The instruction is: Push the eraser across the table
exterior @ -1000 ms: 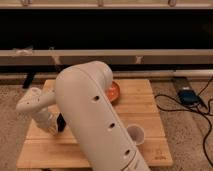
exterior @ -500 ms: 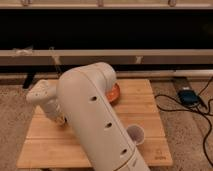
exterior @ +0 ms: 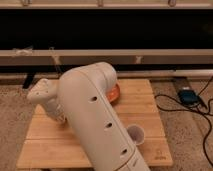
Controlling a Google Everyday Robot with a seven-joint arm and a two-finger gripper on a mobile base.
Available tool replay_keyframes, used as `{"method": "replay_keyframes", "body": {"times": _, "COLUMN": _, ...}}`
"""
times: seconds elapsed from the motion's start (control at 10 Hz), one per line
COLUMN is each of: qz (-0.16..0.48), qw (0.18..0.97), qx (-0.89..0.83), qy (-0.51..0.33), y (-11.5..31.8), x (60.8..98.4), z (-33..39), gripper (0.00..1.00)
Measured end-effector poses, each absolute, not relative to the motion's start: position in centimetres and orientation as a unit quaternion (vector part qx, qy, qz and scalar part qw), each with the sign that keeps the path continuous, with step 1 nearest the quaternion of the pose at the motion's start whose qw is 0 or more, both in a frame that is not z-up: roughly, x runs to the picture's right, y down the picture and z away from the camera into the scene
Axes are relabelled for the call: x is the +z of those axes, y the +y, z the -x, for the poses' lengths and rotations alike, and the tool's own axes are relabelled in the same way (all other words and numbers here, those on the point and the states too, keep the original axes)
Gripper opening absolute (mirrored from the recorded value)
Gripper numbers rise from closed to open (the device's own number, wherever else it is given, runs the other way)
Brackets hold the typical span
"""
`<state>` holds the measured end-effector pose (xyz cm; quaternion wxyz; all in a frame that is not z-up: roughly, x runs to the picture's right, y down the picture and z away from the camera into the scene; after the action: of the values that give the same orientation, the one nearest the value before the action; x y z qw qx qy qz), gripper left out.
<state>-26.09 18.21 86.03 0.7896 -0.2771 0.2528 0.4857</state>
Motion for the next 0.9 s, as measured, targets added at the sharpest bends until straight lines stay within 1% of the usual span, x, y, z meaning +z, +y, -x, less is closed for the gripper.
{"method": "replay_keyframes", "body": {"times": 0.5, "qz": 0.272, "qw": 0.772, "qx": 0.520, "qy": 0.245, "y": 10.1, "x": 90.4, "z": 22.4, "gripper": 0.06}}
{"method": "replay_keyframes", "body": {"times": 0.9, "qz": 0.250, "qw": 0.764, "qx": 0.540, "qy": 0.250, "y": 6.7, "x": 92.6, "z": 21.0, "gripper": 0.06}}
